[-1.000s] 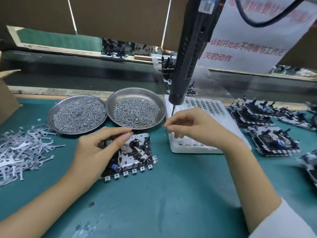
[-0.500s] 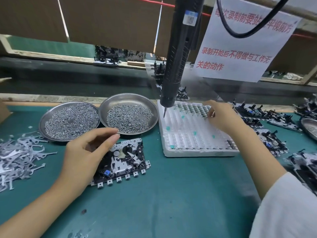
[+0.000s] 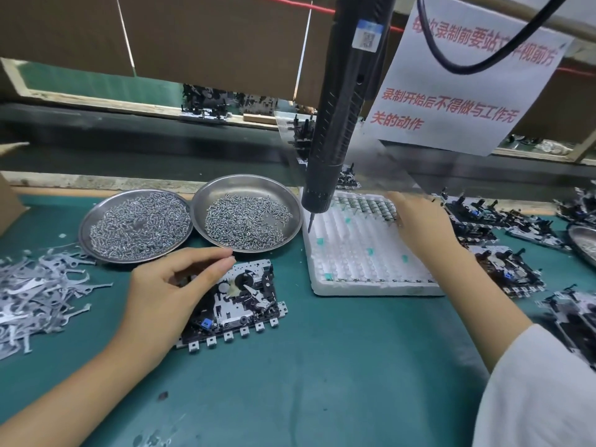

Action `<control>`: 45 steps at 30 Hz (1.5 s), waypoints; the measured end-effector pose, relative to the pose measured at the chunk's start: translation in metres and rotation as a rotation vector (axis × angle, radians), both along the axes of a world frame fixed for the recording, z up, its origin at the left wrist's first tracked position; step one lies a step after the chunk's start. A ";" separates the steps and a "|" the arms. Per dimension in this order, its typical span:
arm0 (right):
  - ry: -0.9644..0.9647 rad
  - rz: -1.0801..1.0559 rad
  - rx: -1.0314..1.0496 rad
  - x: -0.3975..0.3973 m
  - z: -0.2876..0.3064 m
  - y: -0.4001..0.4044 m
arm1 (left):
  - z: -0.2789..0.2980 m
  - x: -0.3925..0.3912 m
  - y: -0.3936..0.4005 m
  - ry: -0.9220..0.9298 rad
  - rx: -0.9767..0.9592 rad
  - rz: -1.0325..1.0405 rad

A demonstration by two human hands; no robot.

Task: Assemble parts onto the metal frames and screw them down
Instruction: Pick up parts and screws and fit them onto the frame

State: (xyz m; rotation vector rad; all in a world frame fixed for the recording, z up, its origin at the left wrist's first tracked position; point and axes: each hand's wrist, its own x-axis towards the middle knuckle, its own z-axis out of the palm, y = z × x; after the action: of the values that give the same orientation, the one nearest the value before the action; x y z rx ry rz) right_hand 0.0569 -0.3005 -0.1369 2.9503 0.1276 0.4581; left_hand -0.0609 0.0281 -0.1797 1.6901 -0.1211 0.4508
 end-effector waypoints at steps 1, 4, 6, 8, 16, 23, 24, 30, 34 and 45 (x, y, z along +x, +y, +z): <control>-0.034 -0.004 0.017 -0.001 -0.001 0.000 | 0.000 0.000 0.000 -0.006 0.005 -0.006; -0.062 -0.004 0.055 0.000 -0.002 -0.003 | -0.001 0.001 0.001 -0.018 0.020 -0.016; -0.009 0.016 0.073 0.002 -0.002 -0.005 | -0.002 0.001 0.001 -0.020 0.025 -0.022; 0.040 0.049 0.096 0.004 -0.001 -0.007 | -0.002 0.001 0.001 -0.022 0.025 -0.024; 0.103 0.028 -0.009 0.013 0.004 -0.010 | -0.004 0.002 0.002 -0.012 0.029 -0.024; 0.099 0.064 0.031 0.005 0.016 -0.011 | -0.006 0.003 0.002 -0.026 0.037 -0.028; 0.116 0.054 0.073 0.002 0.022 -0.009 | -0.006 0.004 0.002 -0.027 0.037 -0.029; 0.417 0.196 0.941 -0.058 0.048 0.040 | -0.007 0.004 0.002 -0.048 0.058 -0.051; 0.574 0.361 1.388 -0.084 0.020 0.104 | -0.006 0.003 0.001 -0.051 0.074 -0.083; 0.481 0.348 1.610 -0.098 -0.018 0.148 | -0.002 0.002 -0.002 -0.045 0.075 -0.131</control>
State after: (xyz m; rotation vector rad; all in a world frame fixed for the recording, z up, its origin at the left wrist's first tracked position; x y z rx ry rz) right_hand -0.0406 -0.1529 -0.1551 4.5883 0.5492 -0.4245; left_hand -0.0589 0.0259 -0.1814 1.7340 -0.2829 0.3903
